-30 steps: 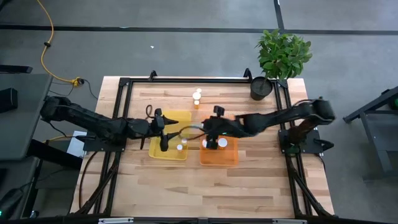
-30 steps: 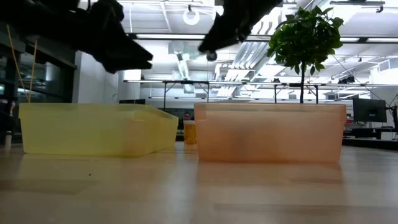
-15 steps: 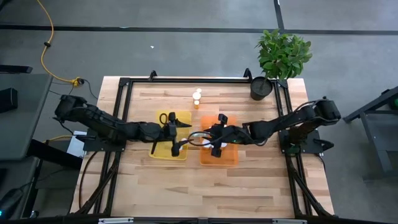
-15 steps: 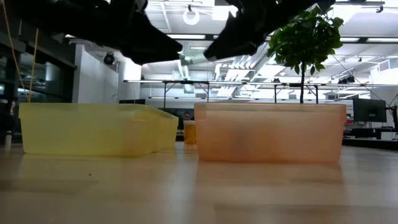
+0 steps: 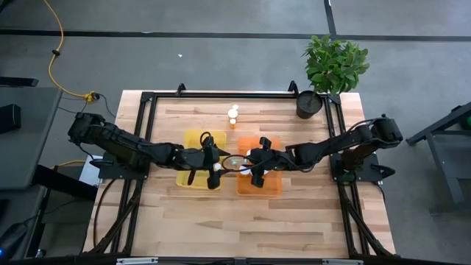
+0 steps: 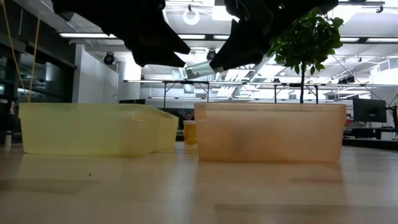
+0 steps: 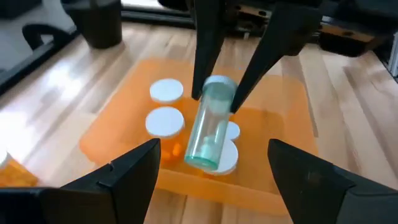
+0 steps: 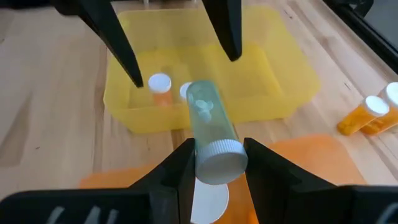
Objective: Pick and place medicine bottles into bin by pill shape (circle, oval)
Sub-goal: Put the blue bottle pill into the yellow bin
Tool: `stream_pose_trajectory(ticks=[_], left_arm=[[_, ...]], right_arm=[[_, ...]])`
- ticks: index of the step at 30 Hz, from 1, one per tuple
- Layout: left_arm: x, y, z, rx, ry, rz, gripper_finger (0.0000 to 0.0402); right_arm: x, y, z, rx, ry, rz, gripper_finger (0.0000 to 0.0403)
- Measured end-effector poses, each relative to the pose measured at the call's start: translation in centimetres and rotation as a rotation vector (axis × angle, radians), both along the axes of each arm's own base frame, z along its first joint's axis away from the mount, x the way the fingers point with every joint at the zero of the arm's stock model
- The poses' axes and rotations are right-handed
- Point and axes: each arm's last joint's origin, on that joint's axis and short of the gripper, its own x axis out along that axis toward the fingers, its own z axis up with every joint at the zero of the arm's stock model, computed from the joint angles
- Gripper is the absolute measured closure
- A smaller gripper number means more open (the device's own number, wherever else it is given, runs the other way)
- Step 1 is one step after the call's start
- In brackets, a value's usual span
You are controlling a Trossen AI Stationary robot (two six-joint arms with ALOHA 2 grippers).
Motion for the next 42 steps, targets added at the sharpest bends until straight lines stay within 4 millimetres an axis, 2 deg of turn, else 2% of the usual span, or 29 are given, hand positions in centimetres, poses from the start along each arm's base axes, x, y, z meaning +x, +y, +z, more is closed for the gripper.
stream_pose_trajectory(ticks=[5,16,20,28,34,38,42], left_arm=[[0.2,-0.1,0.5,-0.061,0.008,0.023,0.0115],[0.2,-0.4,0.4,-0.152,0.012,-0.043,0.0115],[0.2,-1.0,0.0,-0.143,0.059,-0.154,0.0121],[0.5,-1.3,-0.8,-0.189,0.091,-0.195,0.0142],[2.4,-1.6,-1.1,-0.211,0.109,-0.223,0.0147],[3.4,-1.8,-1.4,-0.210,0.190,-0.232,0.0147],[3.7,-1.6,-1.0,-0.190,0.229,-0.196,0.0147]], right_arm=[[0.1,0.1,-0.5,-0.007,0.031,0.023,0.0297],[3.1,1.8,-0.3,-0.079,0.210,0.057,0.0297],[3.4,2.3,0.0,-0.039,0.190,0.123,0.0297],[3.7,2.7,0.2,0.004,0.152,0.191,0.0297],[3.7,2.8,0.3,0.021,0.149,0.210,0.0297],[3.6,2.9,0.2,0.022,0.156,0.215,0.0297],[3.6,3.0,0.2,0.019,0.163,0.220,0.0297]])
